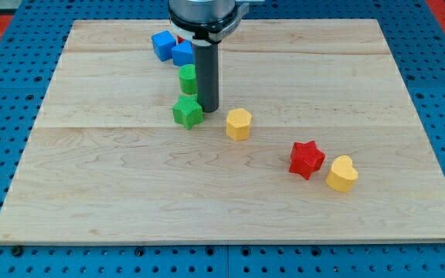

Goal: Place the hexagon at the top of the red star

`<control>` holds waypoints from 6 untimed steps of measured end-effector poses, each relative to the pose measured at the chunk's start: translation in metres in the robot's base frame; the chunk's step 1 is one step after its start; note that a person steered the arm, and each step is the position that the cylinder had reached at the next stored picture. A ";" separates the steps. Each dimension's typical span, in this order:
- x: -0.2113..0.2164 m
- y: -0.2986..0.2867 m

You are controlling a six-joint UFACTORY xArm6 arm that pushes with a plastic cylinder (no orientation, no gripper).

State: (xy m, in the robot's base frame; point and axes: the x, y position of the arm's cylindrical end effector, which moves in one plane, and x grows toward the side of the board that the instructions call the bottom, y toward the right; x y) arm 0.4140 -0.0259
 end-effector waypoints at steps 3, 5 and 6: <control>0.020 0.068; 0.022 0.103; 0.029 0.103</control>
